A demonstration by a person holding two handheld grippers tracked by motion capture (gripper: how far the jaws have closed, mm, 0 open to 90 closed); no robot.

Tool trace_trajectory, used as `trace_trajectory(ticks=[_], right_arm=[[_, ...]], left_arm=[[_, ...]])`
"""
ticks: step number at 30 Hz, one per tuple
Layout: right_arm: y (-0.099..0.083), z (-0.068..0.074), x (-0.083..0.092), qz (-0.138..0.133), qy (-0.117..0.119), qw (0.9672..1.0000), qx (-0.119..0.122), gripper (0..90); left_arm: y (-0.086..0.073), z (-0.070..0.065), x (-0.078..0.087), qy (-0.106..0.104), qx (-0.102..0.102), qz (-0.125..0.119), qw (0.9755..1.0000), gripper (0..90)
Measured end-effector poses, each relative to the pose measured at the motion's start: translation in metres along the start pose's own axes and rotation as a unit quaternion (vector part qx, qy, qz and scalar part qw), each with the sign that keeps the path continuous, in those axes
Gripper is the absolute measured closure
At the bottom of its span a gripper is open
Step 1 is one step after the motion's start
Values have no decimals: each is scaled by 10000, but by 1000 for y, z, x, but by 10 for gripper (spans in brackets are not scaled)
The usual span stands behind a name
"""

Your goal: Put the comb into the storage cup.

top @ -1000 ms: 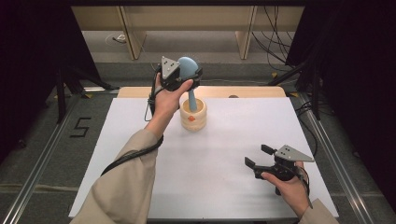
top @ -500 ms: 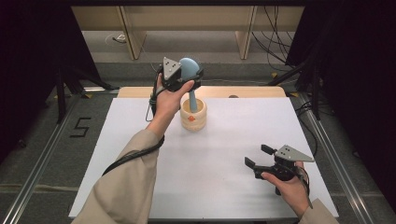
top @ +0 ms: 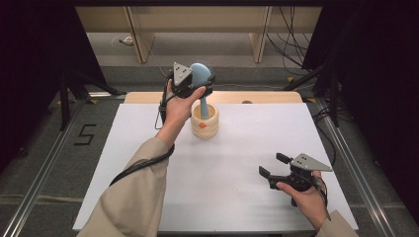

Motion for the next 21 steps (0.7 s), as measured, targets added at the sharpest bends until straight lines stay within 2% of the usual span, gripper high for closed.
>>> trace_trajectory(ticks=[21], right_arm=[[0,0,0,-5,6,10000,3,135]], left_arm=[[-7,-2,-3,-17,-9,61,10000,197]])
Point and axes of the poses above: each handheld gripper's, and its own axes: x roughly backward along the jaws, y roughly out of its top, z roughly to its left, the point moved 7 cm from there along -x, roughly forward along the jaws, and after that the axes turned 9 degrees about y, right-handed, at the moved point
